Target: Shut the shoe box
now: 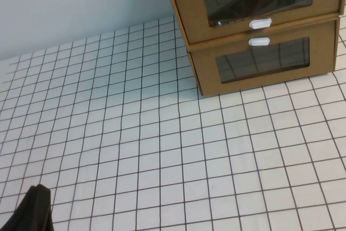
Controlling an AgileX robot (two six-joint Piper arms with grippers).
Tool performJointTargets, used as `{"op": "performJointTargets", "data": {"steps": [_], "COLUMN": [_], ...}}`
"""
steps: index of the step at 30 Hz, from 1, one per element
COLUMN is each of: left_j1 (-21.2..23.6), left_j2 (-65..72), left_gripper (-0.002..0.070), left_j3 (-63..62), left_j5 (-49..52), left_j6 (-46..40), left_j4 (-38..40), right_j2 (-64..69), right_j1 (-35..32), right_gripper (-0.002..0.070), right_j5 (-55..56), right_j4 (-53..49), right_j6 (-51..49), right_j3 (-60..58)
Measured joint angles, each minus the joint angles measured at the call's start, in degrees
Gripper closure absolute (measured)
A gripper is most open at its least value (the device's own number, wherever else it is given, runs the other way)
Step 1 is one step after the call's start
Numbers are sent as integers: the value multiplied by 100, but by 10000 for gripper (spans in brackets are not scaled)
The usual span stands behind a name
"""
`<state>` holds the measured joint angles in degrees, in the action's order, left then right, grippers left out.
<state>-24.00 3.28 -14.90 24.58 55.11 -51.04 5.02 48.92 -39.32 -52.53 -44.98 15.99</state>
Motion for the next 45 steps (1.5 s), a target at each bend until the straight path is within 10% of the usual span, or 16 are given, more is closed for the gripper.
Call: {"op": "performJointTargets", "data": {"steps": [20, 30, 45], "left_j1": [592, 592, 2274], "left_j2": [-392, -392, -392], "left_gripper": [677, 677, 677], "left_j3": [1378, 1628, 1620], "left_j5": [-685, -172, -290], "left_j6": [732, -3196, -4591], "left_j4": [117, 2396, 4814], "right_j2": [0, 0, 0], "right_j1": [0, 0, 0], "right_gripper": [691, 691, 691], "right_j5": [0, 0, 0], "right_j4": [0, 0, 0], "right_j6": [0, 0, 0], "right_j3": [0, 0, 0]}}
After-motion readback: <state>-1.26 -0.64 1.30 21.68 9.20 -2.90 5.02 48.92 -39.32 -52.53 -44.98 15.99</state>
